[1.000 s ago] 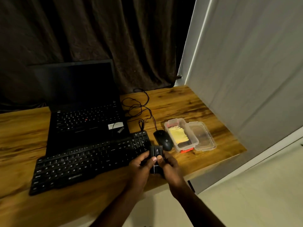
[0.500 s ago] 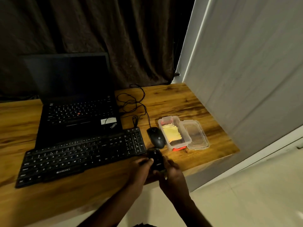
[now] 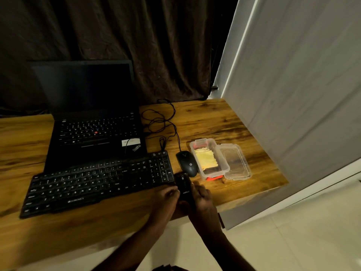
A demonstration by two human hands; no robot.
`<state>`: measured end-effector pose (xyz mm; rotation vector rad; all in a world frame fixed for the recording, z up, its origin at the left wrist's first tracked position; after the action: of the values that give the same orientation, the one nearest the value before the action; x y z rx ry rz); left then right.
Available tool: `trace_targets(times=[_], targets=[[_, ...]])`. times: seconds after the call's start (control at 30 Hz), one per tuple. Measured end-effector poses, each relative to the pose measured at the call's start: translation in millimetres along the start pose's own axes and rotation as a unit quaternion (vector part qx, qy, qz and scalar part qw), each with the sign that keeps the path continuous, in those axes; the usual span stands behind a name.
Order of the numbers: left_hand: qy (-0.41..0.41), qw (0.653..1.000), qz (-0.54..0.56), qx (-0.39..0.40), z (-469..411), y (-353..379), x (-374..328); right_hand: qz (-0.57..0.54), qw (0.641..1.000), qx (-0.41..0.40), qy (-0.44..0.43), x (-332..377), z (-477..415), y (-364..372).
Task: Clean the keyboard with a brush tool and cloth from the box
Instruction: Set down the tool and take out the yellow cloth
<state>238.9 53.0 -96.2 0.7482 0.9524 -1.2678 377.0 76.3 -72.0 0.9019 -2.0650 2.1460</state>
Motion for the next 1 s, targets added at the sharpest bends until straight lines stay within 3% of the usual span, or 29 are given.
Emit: trace_targets(times=[0.17,0.33,0.43,0.5,0.6,0.7,0.8,0.9,1.0], targets=[[0.03,0.998,-0.055,0.001,2.8,-0.8,-7.1,0.008,1.0,-0.003,-0.009,4.8,-3.3,-8.6],[0.123,0.981,-0.143,-0.053,15.1,-9.9,-34.8,0.034,0.992,-0.12,-0.01,-3.4,-27.5,-92.2],[0.193,0.958,-0.207,-0.036,17.9,3.2,-62.9,0.1,0.994,-0.046,0.026,-33.0,-67.4,-114.0],[0.231,0.932,-0.28,0.003,15.0,21.9,-81.6,0.153,0.985,0.056,0.058,-51.7,-89.4,-110.7],[0.209,0.874,-0.424,0.113,4.2,57.3,-91.6,0.27,0.949,0.158,0.04,-56.8,-114.5,-99.3],[0.221,0.778,-0.56,0.179,-2.1,78.1,-93.9,0.293,0.933,0.21,0.01,-50.9,-125.8,-79.8],[0.24,0.745,-0.59,0.197,-7.0,82.3,-93.8,0.317,0.927,0.199,-0.011,-45.7,-131.6,-72.7],[0.259,0.751,-0.573,0.202,-11.5,81.5,-94.6,0.309,0.93,0.195,-0.032,-44.3,-133.3,-73.2],[0.246,0.818,-0.475,0.214,-16.6,75.7,-94.5,0.288,0.949,0.118,-0.057,-41.4,-129.9,-88.0]])
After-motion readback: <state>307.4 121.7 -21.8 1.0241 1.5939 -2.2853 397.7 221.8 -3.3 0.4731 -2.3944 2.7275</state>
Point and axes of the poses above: each hand's wrist, its own z-axis away from the middle knuckle, its own y-axis out of the palm, x = y × z, the point moved 9 cm from there along -z, towards the middle knuckle, and after that the axes turned 8 degrees about x, right-handed, at the moved point
